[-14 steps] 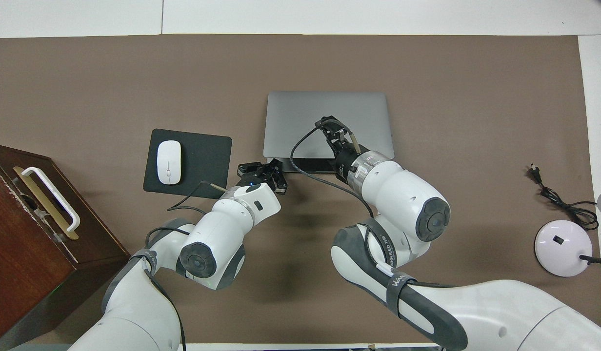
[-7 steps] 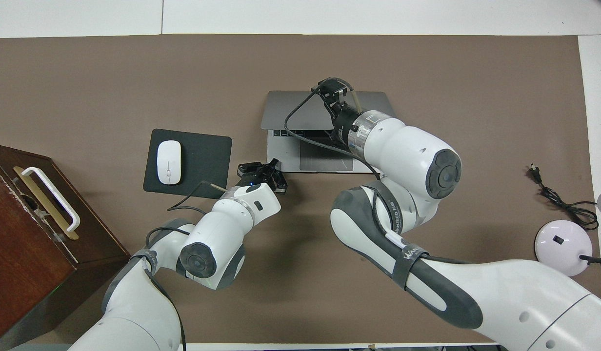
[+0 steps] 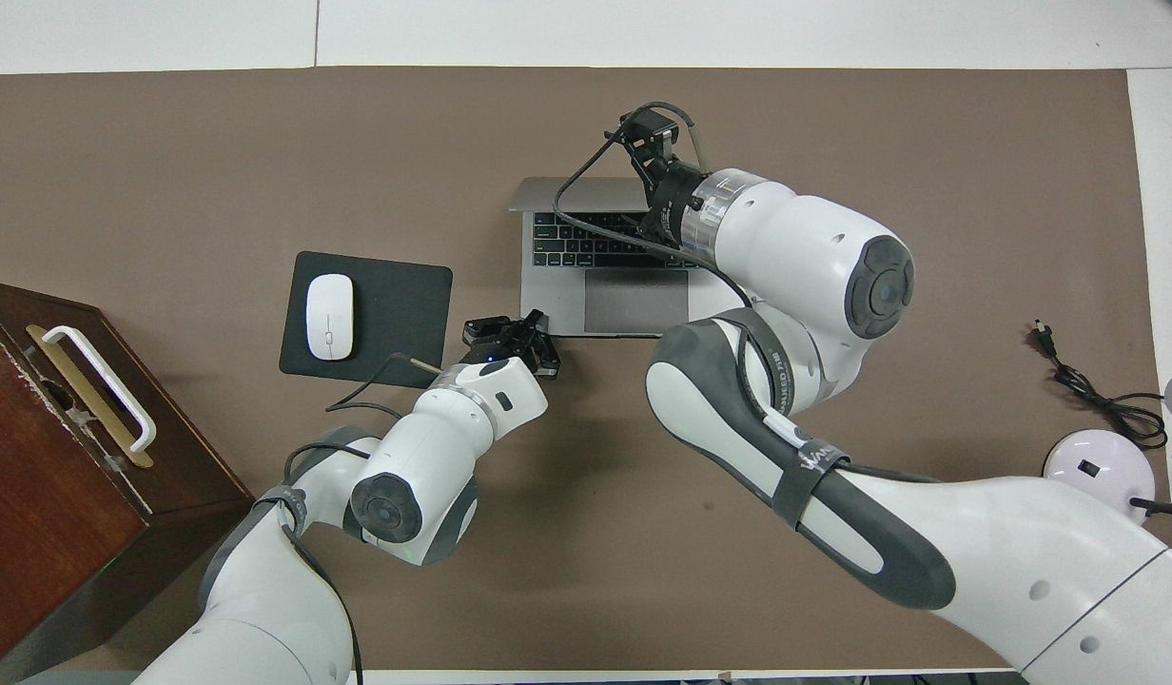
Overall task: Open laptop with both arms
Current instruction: 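Lift the laptop lid upward and away with the right gripper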
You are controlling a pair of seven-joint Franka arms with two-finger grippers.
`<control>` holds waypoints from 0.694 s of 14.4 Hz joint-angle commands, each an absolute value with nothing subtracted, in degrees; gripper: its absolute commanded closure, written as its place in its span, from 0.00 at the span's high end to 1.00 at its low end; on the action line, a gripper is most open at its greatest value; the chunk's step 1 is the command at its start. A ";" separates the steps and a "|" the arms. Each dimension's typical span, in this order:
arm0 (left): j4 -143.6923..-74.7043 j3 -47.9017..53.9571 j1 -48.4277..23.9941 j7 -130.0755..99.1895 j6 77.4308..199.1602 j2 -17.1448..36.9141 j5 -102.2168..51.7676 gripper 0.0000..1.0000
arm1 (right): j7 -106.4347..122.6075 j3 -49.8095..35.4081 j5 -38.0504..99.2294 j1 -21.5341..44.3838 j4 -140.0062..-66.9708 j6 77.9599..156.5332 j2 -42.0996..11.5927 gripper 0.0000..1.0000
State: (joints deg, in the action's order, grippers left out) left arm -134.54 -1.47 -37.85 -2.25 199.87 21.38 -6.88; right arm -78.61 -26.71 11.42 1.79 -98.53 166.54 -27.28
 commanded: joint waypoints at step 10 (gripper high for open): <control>-133.68 -1.41 -37.62 -0.97 200.74 23.73 -7.73 0.00 | -76.55 -26.10 11.69 1.49 -82.81 158.38 -34.27 1.00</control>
State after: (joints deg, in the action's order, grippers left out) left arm -134.54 -1.47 -37.85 -2.25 199.89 21.39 -6.88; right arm -78.60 -25.92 11.42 1.78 -87.15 159.76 -31.80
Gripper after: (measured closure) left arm 0.991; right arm 0.000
